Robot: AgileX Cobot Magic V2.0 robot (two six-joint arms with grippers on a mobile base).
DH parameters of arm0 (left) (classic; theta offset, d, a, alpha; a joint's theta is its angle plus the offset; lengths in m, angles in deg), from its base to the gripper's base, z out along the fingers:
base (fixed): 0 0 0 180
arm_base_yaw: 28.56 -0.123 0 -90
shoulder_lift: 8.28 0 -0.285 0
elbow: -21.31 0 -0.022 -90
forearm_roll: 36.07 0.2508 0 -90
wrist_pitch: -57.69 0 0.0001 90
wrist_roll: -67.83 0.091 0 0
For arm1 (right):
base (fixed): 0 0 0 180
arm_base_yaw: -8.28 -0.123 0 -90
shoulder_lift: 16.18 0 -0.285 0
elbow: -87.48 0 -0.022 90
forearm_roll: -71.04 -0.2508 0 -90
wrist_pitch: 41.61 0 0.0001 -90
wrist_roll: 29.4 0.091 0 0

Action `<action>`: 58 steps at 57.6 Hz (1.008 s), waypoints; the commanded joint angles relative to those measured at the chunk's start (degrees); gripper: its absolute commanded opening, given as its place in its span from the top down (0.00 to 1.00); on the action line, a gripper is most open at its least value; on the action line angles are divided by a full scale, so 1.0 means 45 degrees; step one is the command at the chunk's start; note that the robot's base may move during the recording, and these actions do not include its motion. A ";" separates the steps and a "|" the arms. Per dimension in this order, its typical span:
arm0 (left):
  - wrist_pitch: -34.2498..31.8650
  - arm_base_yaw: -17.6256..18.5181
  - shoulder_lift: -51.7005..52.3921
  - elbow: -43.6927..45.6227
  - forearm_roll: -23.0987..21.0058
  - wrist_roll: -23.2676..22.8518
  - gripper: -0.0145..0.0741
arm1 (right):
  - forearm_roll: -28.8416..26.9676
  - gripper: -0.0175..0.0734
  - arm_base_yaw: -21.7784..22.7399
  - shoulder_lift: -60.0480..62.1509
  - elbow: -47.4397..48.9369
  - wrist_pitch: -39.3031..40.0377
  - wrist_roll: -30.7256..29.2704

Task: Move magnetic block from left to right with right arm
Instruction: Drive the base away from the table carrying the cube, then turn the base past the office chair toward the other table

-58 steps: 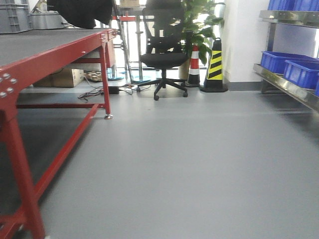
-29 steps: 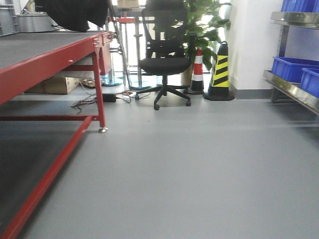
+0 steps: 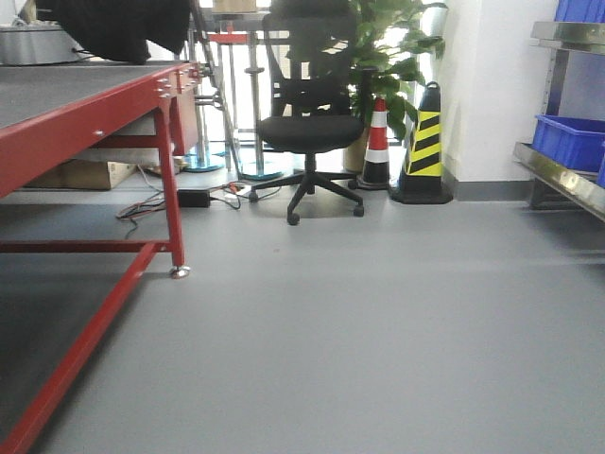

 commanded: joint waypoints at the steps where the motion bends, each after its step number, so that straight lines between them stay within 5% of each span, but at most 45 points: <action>1: -0.0992 -0.0034 0.0122 -0.0109 -0.0033 -0.0091 0.98 | -0.0038 0.52 0.0057 -0.0062 0.0390 0.1153 -0.0116; 58: -0.0992 -0.0034 0.0122 -0.0109 -0.0033 -0.0091 0.98 | -0.0038 0.52 0.0057 -0.0086 0.0390 0.1154 -0.0116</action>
